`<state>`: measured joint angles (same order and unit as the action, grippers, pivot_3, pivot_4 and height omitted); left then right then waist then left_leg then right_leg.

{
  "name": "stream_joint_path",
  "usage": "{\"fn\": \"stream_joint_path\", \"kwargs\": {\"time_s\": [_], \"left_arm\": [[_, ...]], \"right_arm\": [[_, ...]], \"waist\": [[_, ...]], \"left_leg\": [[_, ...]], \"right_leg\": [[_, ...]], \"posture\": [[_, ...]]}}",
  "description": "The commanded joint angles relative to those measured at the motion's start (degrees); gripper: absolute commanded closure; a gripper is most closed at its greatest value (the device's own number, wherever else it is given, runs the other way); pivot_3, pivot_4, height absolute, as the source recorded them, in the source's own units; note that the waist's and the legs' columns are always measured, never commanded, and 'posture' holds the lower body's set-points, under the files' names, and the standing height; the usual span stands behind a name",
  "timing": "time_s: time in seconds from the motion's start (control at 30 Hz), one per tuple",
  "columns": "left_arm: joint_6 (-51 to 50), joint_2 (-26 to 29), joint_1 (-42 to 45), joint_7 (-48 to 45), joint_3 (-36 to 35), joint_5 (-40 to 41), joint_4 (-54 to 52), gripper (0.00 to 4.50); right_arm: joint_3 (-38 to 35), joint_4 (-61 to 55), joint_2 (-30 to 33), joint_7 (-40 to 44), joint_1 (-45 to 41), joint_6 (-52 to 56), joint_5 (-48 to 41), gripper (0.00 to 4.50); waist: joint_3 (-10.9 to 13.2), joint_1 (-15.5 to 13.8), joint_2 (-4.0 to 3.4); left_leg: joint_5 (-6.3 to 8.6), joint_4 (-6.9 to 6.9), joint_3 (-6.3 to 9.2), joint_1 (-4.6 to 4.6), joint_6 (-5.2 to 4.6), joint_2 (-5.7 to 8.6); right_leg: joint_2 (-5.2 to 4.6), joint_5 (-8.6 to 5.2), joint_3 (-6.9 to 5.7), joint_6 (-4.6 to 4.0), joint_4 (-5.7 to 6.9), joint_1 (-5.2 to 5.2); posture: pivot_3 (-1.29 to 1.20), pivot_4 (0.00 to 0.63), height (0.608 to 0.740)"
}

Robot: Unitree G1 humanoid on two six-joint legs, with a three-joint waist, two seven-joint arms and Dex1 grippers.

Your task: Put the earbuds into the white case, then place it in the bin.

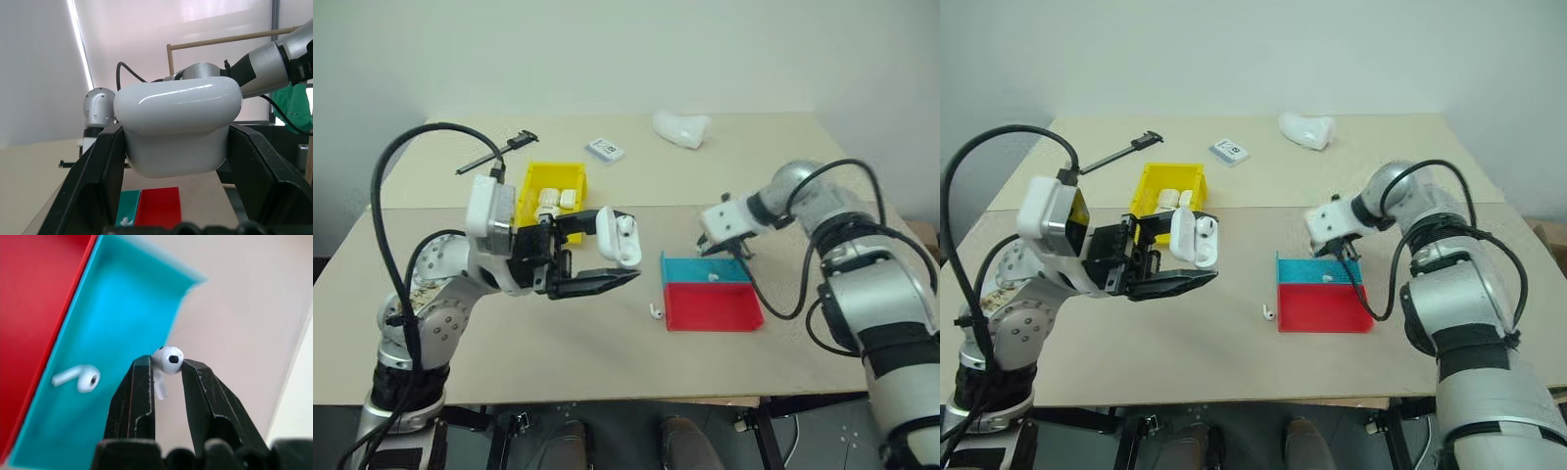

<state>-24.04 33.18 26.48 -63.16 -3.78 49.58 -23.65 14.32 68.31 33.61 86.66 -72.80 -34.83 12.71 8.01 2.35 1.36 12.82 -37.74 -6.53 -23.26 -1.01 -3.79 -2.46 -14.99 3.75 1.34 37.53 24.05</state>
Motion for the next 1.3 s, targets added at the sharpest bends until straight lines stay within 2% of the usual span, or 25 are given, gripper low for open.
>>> {"fn": "stream_joint_path", "kwargs": {"time_s": [0.03,0.13,0.23,0.33,0.5,0.63,0.83,1.3], "left_arm": [[0.8,-0.7,1.8,-1.4,0.1,0.3,1.0,1.67],[1.1,-1.3,3.2,-2.9,0.9,-0.4,3.4,1.67],[1.5,-1.8,4.4,-4.4,1.7,-1.5,6.1,1.67],[2.0,-3.1,6.0,-5.6,3.0,-3.2,9.3,1.67],[2.8,-6.0,9.0,-8.2,5.2,-5.6,14.6,1.67],[4.3,-9.1,12.5,-10.0,7.0,-8.2,20.2,1.67],[5.5,-12.0,14.7,-11.1,7.5,-10.3,24.0,1.67],[5.4,-12.7,13.7,-8.8,6.0,-10.4,21.7,1.67]], "right_arm": [[-7.6,-15.4,3.6,5.8,6.6,18.5,-18.2,3.88],[-14.9,-37.8,6.4,2.9,17.7,40.9,-31.1,3.88],[-21.7,-58.9,6.8,-7.3,26.6,60.5,-44.2,3.88],[-29.0,-74.9,4.9,-20.8,32.3,73.9,-56.5,3.88],[-34.0,-91.6,1.9,-37.8,36.9,84.4,-71.6,3.88],[-32.9,-97.7,1.0,-47.0,37.7,87.3,-78.9,3.88],[-29.1,-101.8,0.8,-52.0,39.7,86.6,-81.2,3.88],[-21.7,-103.6,4.6,-47.4,44.6,81.5,-70.5,3.88]], "waist": [[0.0,-0.3,0.0],[0.0,-0.9,0.0],[0.0,-1.3,-0.05],[0.0,-1.2,-0.08],[0.0,-1.5,-0.07],[0.0,-1.6,-0.06],[0.0,-1.4,-0.06],[0.0,-1.5,-0.06]], "left_leg": [[0.0,0.0,0.0,0.0,0.0,0.0],[0.0,-0.01,0.04,-0.05,0.0,0.0],[0.0,-0.01,0.01,-0.07,0.0,0.0],[0.01,0.0,-0.01,-0.03,-0.01,0.0],[0.01,0.0,0.04,-0.04,-0.01,0.04],[0.02,0.0,0.06,-0.17,-0.03,0.08],[0.04,-0.01,0.17,-0.29,-0.08,0.06],[0.05,-0.04,0.27,-0.46,-0.09,0.06]], "right_leg": [[-0.01,0.0,-0.02,0.0,-0.01,-0.02],[-0.04,0.0,-0.05,0.0,0.0,-0.02],[-0.03,0.0,0.03,0.0,0.05,0.09],[0.02,0.0,0.11,0.01,0.1,0.13],[0.01,-0.01,0.02,0.02,0.02,0.03],[0.0,0.0,0.02,0.06,-0.06,0.08],[0.02,0.0,-0.05,0.07,-0.22,0.09],[0.03,0.04,-0.16,0.14,-0.35,0.11]], "posture": [[0.0,0.15,0.74],[0.0,0.15,0.74],[0.0,0.15,0.74],[0.0,0.15,0.74],[0.0,0.15,0.74],[0.0,0.15,0.74],[0.0,0.15,0.74],[0.0,0.15,0.74]]}}
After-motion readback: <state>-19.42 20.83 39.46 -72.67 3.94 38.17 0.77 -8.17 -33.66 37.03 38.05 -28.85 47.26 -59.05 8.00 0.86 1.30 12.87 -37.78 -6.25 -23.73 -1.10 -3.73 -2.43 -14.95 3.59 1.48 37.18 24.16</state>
